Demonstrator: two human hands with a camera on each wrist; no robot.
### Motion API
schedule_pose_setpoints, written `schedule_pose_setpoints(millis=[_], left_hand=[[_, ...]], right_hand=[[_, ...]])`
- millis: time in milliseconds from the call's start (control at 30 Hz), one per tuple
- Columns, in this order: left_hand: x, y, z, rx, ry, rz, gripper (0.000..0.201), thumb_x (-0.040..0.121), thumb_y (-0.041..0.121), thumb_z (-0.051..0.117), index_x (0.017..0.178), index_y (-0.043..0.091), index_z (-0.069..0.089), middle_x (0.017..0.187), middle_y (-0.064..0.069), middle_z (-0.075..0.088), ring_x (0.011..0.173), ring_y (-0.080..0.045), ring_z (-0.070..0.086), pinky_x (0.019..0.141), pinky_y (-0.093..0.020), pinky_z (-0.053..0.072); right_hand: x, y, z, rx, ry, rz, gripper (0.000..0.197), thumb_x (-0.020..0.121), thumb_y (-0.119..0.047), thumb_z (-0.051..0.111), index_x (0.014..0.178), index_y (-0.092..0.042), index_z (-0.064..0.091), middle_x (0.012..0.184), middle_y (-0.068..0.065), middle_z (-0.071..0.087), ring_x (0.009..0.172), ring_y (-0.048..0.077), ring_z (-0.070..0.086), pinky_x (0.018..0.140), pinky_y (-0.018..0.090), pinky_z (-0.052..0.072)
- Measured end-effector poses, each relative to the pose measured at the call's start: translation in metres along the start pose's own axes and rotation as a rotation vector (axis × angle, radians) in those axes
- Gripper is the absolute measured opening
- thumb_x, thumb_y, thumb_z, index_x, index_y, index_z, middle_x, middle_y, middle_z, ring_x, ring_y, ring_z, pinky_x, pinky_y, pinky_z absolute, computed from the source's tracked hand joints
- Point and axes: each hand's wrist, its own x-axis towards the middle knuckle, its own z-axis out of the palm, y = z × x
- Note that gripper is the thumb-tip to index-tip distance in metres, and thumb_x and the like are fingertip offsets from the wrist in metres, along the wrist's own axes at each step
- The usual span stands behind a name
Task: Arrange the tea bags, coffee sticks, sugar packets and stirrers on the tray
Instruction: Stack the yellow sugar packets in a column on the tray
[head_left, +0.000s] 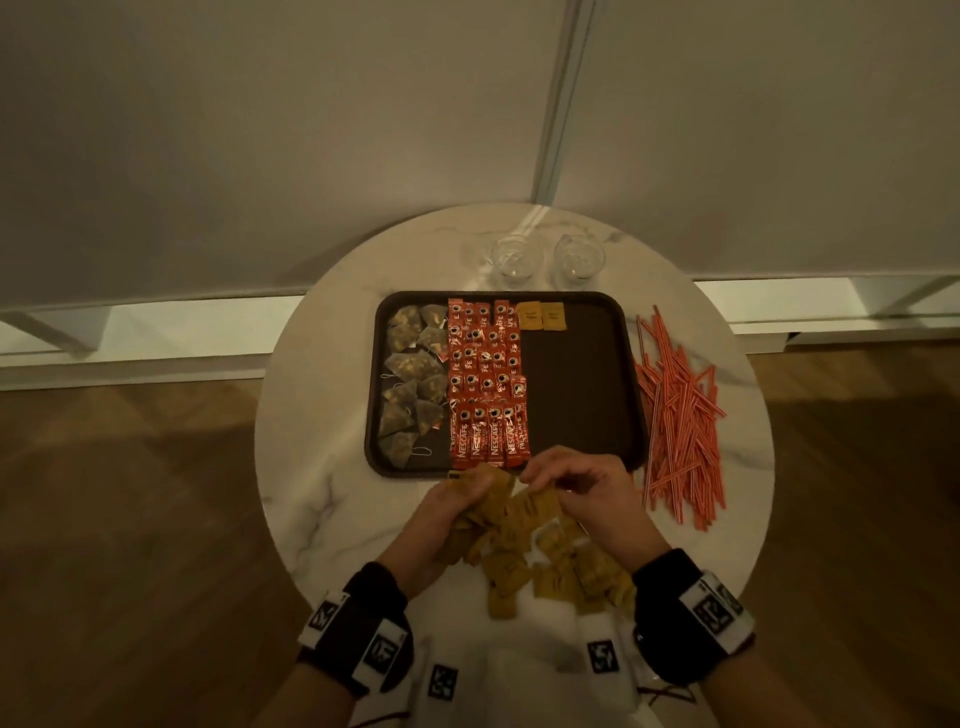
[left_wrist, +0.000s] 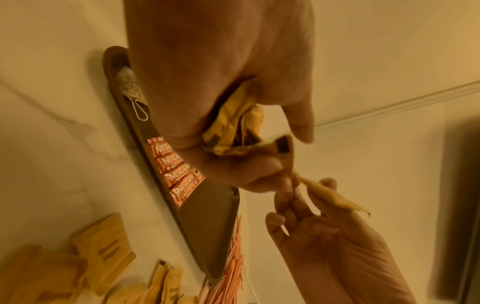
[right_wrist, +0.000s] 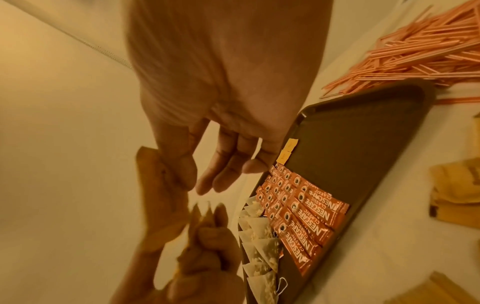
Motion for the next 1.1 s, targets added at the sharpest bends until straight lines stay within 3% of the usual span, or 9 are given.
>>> schedule_pose_setpoints(millis=[200, 267, 367, 467, 533, 667, 800, 900, 1100], left_hand=[[-0.006, -0.001, 0.003, 0.034, -0.065, 0.019, 0.028, 0.092, -0.006, 0.056, 0.120, -0.006, 0.056, 0.074, -0.002, 0.071, 0.055, -0.007, 0.066, 0.044, -0.015, 0.047], [-0.006, -0.002, 0.004, 0.016, -0.005, 0.051, 0.027, 0.090, -0.006, 0.058, 0.117, -0.006, 0.057, 0.073, -0.001, 0.070, 0.055, -0.007, 0.065, 0.044, -0.015, 0.047], [-0.003, -0.006, 0.002, 0.020, 0.142, 0.136, 0.026, 0.088, 0.002, 0.065, 0.114, -0.001, 0.060, 0.080, -0.005, 0.070, 0.061, -0.009, 0.067, 0.048, -0.018, 0.049], [0.003, -0.009, -0.004, 0.057, 0.253, 0.234, 0.024, 0.083, 0.013, 0.072, 0.106, 0.008, 0.066, 0.093, -0.016, 0.072, 0.081, -0.024, 0.070, 0.068, -0.032, 0.059], [0.004, -0.008, -0.006, 0.112, 0.239, 0.278, 0.026, 0.080, 0.015, 0.075, 0.104, 0.008, 0.067, 0.096, -0.014, 0.074, 0.087, -0.029, 0.069, 0.077, -0.035, 0.059], [0.005, -0.001, -0.005, 0.177, 0.192, 0.310, 0.025, 0.084, 0.003, 0.072, 0.108, 0.008, 0.066, 0.094, -0.008, 0.075, 0.082, -0.020, 0.072, 0.068, -0.024, 0.057], [0.013, 0.002, -0.006, 0.145, 0.255, 0.270, 0.024, 0.083, 0.004, 0.073, 0.105, 0.013, 0.067, 0.092, -0.010, 0.074, 0.072, -0.017, 0.072, 0.057, -0.019, 0.053], [0.023, 0.000, -0.010, 0.110, 0.365, 0.195, 0.024, 0.085, 0.009, 0.074, 0.108, 0.009, 0.066, 0.090, -0.010, 0.073, 0.065, -0.012, 0.070, 0.046, -0.017, 0.047], [0.036, -0.006, -0.018, 0.133, 0.404, 0.124, 0.024, 0.085, 0.019, 0.074, 0.107, 0.013, 0.066, 0.092, -0.010, 0.074, 0.073, -0.017, 0.072, 0.044, -0.016, 0.045]], right_hand=[[0.003, -0.002, 0.006, 0.021, -0.004, 0.014, 0.027, 0.079, 0.022, 0.063, 0.080, -0.002, 0.076, 0.095, 0.011, 0.072, 0.096, 0.026, 0.068, 0.086, 0.033, 0.056], [0.001, -0.005, 0.008, 0.023, 0.032, 0.049, 0.018, 0.083, 0.012, 0.066, 0.092, 0.000, 0.076, 0.097, 0.009, 0.074, 0.096, 0.023, 0.070, 0.084, 0.030, 0.057], [-0.002, -0.005, 0.008, 0.014, 0.200, 0.209, 0.018, 0.094, -0.008, 0.061, 0.104, -0.012, 0.076, 0.096, 0.004, 0.076, 0.088, 0.022, 0.070, 0.072, 0.032, 0.054], [-0.009, -0.006, 0.010, 0.086, 0.205, 0.339, 0.022, 0.097, -0.022, 0.057, 0.099, -0.009, 0.075, 0.093, 0.006, 0.076, 0.079, 0.023, 0.068, 0.067, 0.029, 0.049], [-0.010, -0.009, 0.013, 0.011, 0.134, 0.322, 0.016, 0.092, -0.023, 0.065, 0.096, -0.012, 0.076, 0.092, 0.003, 0.076, 0.079, 0.019, 0.069, 0.065, 0.026, 0.049], [-0.001, -0.021, 0.019, -0.033, 0.171, 0.156, 0.006, 0.085, -0.011, 0.073, 0.089, -0.010, 0.078, 0.081, 0.001, 0.075, 0.074, 0.009, 0.068, 0.064, 0.017, 0.049], [0.011, -0.030, 0.013, -0.088, 0.224, -0.053, 0.009, 0.082, -0.006, 0.075, 0.090, -0.007, 0.077, 0.092, 0.004, 0.074, 0.087, 0.023, 0.069, 0.077, 0.030, 0.057], [0.020, -0.028, -0.001, -0.133, 0.171, -0.019, 0.011, 0.083, -0.007, 0.074, 0.093, -0.009, 0.077, 0.096, 0.003, 0.074, 0.091, 0.025, 0.069, 0.081, 0.035, 0.058], [0.049, -0.007, -0.029, -0.167, 0.238, 0.142, 0.010, 0.085, -0.003, 0.072, 0.094, -0.006, 0.074, 0.091, 0.003, 0.075, 0.086, 0.011, 0.071, 0.075, 0.018, 0.056]])
